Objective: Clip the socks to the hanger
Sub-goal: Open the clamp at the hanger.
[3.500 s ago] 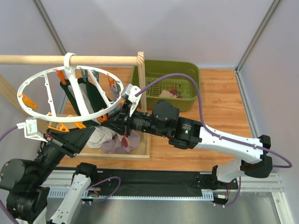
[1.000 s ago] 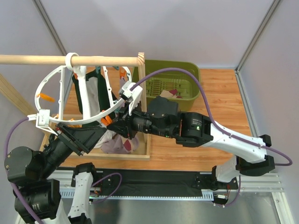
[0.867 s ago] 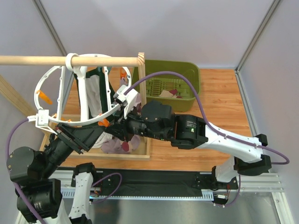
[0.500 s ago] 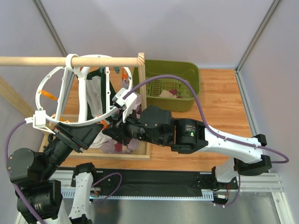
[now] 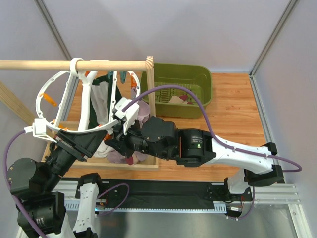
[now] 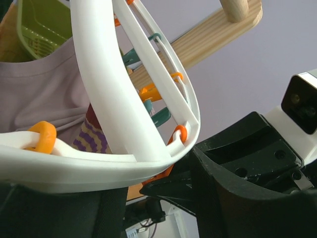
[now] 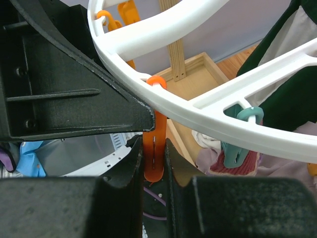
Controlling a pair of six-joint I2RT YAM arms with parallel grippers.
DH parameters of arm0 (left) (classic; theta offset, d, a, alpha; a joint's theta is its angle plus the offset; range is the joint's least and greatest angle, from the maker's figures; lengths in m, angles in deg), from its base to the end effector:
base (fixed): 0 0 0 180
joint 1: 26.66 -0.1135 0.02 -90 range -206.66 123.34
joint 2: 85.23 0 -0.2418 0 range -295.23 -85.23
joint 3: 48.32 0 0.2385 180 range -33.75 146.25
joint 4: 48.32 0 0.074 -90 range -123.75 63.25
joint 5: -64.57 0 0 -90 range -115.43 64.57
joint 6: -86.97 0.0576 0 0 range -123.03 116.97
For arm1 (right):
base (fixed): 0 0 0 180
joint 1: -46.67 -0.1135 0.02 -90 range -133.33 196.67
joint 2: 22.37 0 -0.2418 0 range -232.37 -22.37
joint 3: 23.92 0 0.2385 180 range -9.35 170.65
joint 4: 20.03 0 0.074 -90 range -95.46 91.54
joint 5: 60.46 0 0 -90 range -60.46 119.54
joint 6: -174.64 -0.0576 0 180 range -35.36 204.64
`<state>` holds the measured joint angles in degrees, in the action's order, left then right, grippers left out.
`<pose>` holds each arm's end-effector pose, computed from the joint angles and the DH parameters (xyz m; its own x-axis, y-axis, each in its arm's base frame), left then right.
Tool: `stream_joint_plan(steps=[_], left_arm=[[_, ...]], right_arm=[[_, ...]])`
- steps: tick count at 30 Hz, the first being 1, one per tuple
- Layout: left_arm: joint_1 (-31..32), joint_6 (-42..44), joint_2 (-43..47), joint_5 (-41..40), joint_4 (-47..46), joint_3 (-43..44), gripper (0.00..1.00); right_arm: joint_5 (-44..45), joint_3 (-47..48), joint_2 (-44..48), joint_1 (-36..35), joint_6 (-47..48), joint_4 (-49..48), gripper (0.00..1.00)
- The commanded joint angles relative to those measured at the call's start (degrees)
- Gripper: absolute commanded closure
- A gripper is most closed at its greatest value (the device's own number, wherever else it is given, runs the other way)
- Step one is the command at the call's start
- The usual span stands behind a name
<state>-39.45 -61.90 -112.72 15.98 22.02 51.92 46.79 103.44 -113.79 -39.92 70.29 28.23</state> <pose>0.0019 -0.0386 0.4578 -0.3883 -0.7465 -0.5403 0.2824 0.4617 -0.8409 0.0376 0.3435 0.4677 -0.2443 -0.1206 -0.9622 -0.9037 0.3880 0.1808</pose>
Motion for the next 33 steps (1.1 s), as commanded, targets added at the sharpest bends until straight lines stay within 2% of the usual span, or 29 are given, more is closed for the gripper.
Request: stream_joint_plan(steps=[1,6,9,13,18,21,24,26,27,31,32,33], left_arm=[[-0.3,-1.07,-1.87,1.57,0.66,0.29,0.46],[-0.3,-0.89,-1.87,1.75,0.39,0.29,0.53],[-0.3,-0.63,-1.78,2.01,0.57,0.29,0.52],[-0.39,-0.54,-1.87,2.1,0.66,0.29,0.47],[-0.3,-0.28,-1.87,2.36,0.4,0.38,0.49],[-0.3,-0.19,-1.87,2.62,0.13,0.29,0.56],[-0.39,-0.19,-1.7,2.71,-0.31,0.03,0.73],[-0.3,-0.19,-1.61,2.8,-0.57,-0.24,0.77],[-0.3,-0.19,-1.52,2.89,-0.66,-0.41,0.83],[-0.39,0.07,-1.43,2.98,-0.93,-0.59,0.99],[-0.3,0.07,-1.43,3.06,-0.92,-0.68,1.0],[-0.3,0.25,-1.34,3.06,-0.92,-0.77,1.0]], right_arm=[[-2.58,2.26,-0.08,-3.24,2.57,0.76,1.0],[-1.7,2.43,-0.17,-3.68,3.1,0.67,1.0],[-1.35,2.78,-0.6,-3.94,3.36,0.67,1.0],[-0.91,4.19,-1.75,-4.2,3.71,1.55,1.0],[-0.38,6.12,-2.98,-4.91,4.5,2.43,1.0],[-0.21,6.04,-2.98,-4.99,4.51,2.78,1.0],[-0.03,5.69,-2.63,-5.08,4.33,2.7,1.0],[-0.12,5.51,-2.36,-5.08,4.42,2.43,1.0],[0.06,5.42,-2.45,-5.08,4.42,2.43,0.99],[0.15,4.9,-2.01,-5.08,4.77,2.08,0.82],[0.23,4.63,-1.49,-5.08,4.77,1.91,0.74],[0.58,4.28,-1.31,-5.08,4.77,1.73,0.71]])
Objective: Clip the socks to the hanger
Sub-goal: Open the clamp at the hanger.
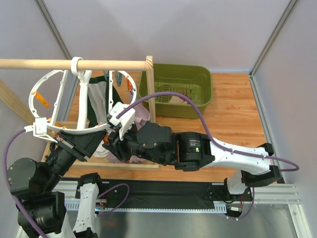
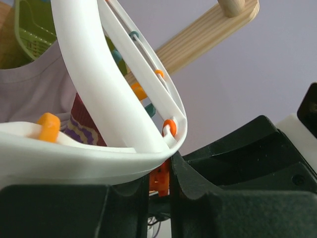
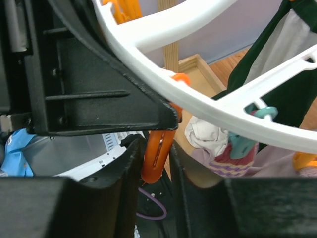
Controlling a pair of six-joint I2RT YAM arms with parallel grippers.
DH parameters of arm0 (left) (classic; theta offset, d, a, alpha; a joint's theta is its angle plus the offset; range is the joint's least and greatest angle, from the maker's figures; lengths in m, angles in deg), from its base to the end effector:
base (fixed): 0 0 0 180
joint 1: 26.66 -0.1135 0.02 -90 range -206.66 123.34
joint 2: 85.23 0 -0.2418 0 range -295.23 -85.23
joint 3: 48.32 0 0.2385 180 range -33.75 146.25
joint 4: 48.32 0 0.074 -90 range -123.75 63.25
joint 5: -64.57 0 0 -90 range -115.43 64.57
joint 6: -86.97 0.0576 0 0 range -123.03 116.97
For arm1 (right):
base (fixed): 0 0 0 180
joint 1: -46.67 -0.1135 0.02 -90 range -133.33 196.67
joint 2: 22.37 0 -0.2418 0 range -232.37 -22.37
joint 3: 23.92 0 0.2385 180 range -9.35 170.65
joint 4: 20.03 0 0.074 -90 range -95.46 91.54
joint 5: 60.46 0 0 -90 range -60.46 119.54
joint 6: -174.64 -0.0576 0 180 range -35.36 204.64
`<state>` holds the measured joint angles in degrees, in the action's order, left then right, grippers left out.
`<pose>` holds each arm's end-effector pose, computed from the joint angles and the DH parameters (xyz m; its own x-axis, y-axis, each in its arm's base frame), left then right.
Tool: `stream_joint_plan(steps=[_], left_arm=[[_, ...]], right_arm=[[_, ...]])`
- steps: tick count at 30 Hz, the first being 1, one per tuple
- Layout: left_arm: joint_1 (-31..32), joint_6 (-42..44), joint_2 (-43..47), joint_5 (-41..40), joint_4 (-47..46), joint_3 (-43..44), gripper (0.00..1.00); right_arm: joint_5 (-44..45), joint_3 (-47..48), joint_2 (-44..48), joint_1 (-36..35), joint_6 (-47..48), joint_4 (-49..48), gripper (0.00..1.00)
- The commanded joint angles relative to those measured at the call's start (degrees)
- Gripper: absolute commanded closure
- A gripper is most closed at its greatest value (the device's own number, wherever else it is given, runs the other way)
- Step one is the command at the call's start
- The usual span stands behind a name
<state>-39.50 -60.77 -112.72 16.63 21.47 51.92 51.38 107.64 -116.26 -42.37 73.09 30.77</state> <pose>0.0016 -0.0392 0.4589 -0.3852 -0.7317 -0.5623 0.3027 0.4754 -0.8260 0.0273 0.3489 0.4715 -0.1883 -0.1469 -0.9711 -0.9026 0.4156 0.1122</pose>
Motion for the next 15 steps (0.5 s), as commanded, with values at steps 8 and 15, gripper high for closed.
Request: stream_joint_plan(steps=[8,15], left_arm=[[-0.25,-0.19,-0.82,2.41,-0.2,-1.64,1.0],[-0.26,1.04,-0.38,1.53,0.5,-1.38,1.0]], right_arm=[[-2.34,-4.39,5.11,-2.64,2.15,-2.39,0.39],[0.56,-9.85,10.47,-2.63,1.8,-2.75,0.3]])
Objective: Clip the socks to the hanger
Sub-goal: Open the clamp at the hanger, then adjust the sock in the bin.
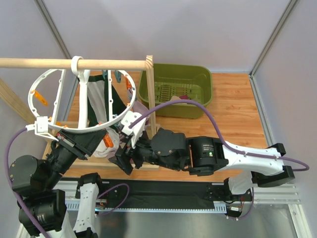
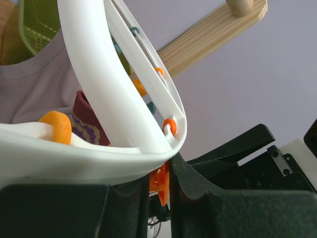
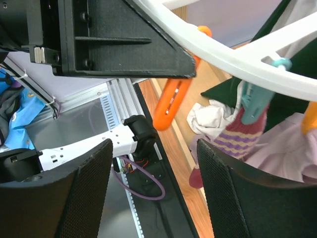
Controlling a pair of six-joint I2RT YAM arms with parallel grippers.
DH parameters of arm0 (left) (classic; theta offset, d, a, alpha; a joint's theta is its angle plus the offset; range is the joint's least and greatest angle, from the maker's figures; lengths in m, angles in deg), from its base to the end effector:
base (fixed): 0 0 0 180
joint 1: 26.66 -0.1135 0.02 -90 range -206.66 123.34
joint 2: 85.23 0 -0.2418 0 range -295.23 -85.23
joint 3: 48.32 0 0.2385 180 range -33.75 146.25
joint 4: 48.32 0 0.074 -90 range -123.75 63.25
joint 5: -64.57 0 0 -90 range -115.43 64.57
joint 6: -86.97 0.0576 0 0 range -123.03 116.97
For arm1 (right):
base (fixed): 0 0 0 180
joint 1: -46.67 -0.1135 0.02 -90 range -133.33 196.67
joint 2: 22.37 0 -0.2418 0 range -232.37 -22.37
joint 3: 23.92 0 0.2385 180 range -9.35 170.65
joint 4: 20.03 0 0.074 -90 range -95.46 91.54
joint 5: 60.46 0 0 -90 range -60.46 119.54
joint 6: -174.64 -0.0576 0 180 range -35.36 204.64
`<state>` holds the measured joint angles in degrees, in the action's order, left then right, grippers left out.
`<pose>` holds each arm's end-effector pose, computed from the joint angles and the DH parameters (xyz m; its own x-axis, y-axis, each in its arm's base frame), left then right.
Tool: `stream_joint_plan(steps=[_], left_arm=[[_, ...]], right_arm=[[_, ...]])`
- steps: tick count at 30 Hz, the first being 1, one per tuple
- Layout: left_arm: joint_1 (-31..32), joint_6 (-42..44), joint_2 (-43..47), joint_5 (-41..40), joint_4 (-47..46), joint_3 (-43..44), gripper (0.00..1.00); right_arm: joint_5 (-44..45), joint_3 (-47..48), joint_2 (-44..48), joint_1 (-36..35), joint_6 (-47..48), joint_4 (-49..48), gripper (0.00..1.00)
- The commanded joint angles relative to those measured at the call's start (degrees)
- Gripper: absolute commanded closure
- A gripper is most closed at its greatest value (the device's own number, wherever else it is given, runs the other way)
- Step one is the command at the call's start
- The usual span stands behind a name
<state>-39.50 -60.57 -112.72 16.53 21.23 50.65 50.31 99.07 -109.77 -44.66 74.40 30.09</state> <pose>0.0066 -0.0380 0.4552 -0.3927 -0.7330 -0.5554 0.2887 0.4751 -0.8312 0.0128 0.3271 0.4618 -0.1619 -0.1897 -0.9684 -0.9287 0.3609 0.0845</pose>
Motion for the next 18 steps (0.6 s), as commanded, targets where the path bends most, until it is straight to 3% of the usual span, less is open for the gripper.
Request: stream_joint_plan(steps=[1,5,12,15,18], left_arm=[[-0.25,1.02,-0.29,1.47,1.0,-0.2,1.0],[-0.25,1.46,-0.03,1.2,1.18,-0.64,1.0],[-0.26,2.52,0.42,1.11,2.06,-0.82,1.0],[-0.25,3.04,0.85,1.38,2.15,-0.64,1.0],[-0.26,3.84,1.56,0.32,2.94,-0.47,1.0]], right_arm=[[2.25,-1.8,5.29,-0.25,0.05,-1.63,0.3],[6.81,-6.37,10.04,-0.34,-2.5,0.31,0.3],[17.62,-23.24,24.19,0.45,-6.89,2.93,0.32],[17.99,-27.2,27.97,8.14,-9.18,8.03,0.35],[8.6,-30.63,28.68,20.34,-10.5,9.54,0.37]])
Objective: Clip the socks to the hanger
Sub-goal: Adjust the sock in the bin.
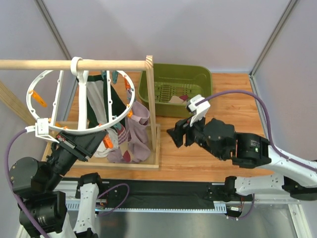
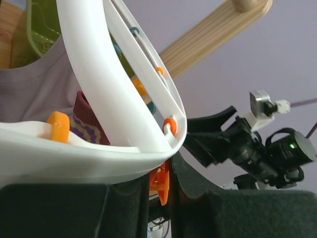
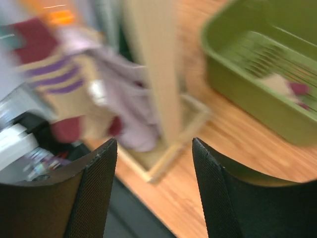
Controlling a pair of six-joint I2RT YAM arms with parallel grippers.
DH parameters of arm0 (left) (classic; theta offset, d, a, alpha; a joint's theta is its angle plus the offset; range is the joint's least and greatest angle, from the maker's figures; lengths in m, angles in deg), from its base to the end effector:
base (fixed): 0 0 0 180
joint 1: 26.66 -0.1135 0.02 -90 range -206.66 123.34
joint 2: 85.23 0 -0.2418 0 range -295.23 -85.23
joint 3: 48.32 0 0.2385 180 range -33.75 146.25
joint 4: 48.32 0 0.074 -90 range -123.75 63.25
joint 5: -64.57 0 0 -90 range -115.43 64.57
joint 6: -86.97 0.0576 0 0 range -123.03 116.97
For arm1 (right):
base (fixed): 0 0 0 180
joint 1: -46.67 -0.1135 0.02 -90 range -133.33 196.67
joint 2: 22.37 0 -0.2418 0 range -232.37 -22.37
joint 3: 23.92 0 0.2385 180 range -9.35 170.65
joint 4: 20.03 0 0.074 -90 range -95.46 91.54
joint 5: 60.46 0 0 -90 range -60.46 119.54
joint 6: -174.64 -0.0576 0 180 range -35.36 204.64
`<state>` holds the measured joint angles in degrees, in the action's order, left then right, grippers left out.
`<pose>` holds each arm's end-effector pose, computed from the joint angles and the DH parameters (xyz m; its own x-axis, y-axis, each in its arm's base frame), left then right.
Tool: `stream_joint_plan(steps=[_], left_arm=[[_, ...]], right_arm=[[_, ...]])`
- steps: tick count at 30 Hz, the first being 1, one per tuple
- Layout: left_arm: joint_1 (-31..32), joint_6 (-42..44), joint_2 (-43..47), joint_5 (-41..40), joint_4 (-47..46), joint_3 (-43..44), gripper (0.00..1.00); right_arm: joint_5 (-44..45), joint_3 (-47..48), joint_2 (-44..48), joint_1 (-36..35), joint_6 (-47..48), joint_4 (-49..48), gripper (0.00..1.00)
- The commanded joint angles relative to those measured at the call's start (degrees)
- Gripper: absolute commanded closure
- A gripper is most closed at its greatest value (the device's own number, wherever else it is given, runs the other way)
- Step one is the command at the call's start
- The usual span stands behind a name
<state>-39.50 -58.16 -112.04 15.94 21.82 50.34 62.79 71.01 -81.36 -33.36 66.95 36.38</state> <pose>0.0042 -0.0381 0.4527 -0.3750 -0.7170 -0.5876 0.2968 0.5077 -0.8088 0.0662 0.1944 0.4180 -0.2809 -0.1304 -0.9508 -0.6816 0.7246 0.1020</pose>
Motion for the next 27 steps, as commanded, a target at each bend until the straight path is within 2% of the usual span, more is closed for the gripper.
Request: stream_joint_plan(steps=[1,2,4,5,6,9,11,12,16,18,19,22,27], left_arm=[[-0.34,1.52,1.05,0.91,2.26,-0.16,1.0],[-0.26,1.69,0.88,1.0,2.09,-0.16,1.0],[-0.25,2.48,0.53,1.35,2.26,-0.16,1.0],[-0.25,2.75,0.35,1.61,2.26,-0.33,1.0],[-0.25,3.19,0.27,1.79,2.26,-0.6,1.0],[-0.34,3.45,0.62,2.23,1.56,-1.3,1.0],[-0.25,3.19,0.62,2.58,0.24,-1.91,1.0],[-0.34,3.28,0.53,3.71,-0.37,-2.09,1.0],[-0.34,4.86,0.09,3.55,1.11,-1.92,1.0],[-0.25,3.73,0.87,3.11,-1.15,-3.58,1.0],[-0.25,2.76,1.75,2.93,-2.21,-4.46,1.0],[-0.25,2.05,2.72,2.93,-4.24,-7.71,1.0],[-0.34,5.9,1.94,2.76,-3.02,-10.26,1.0]], right_arm=[[-5.73,-3.44,0.44,11.8,-2.7,2.46,0.37],[-9.31,-4.76,0.27,14.52,-1.39,1.67,0.37],[-13.89,-4.6,-1.66,24.36,-0.59,0.35,0.37],[-20.45,-4.33,-2.53,28.31,0.28,-1.31,0.37],[-24.17,-3.98,-4.63,36.44,0.55,-2.2,0.37],[-35.16,-0.66,-11.38,49.39,0.38,-6.49,0.37],[-36.33,2.33,-16.49,53.03,0.38,-8.35,0.37],[-35.98,6.52,-22.52,55.31,0.2,-9.66,0.38],[-34.3,16.82,-37.41,57.35,-1.9,-12.39,0.37],[-35.1,19.21,-44.51,57.35,-2.95,-15.82,0.37],[-34.49,23.57,-46.99,57.44,-4.44,-15.74,0.37],[-31.6,32.29,-57.1,57.44,-6.82,-10.3,0.36],[-29.57,48.64,-71.15,57.35,-10.52,0.06,0.32]])
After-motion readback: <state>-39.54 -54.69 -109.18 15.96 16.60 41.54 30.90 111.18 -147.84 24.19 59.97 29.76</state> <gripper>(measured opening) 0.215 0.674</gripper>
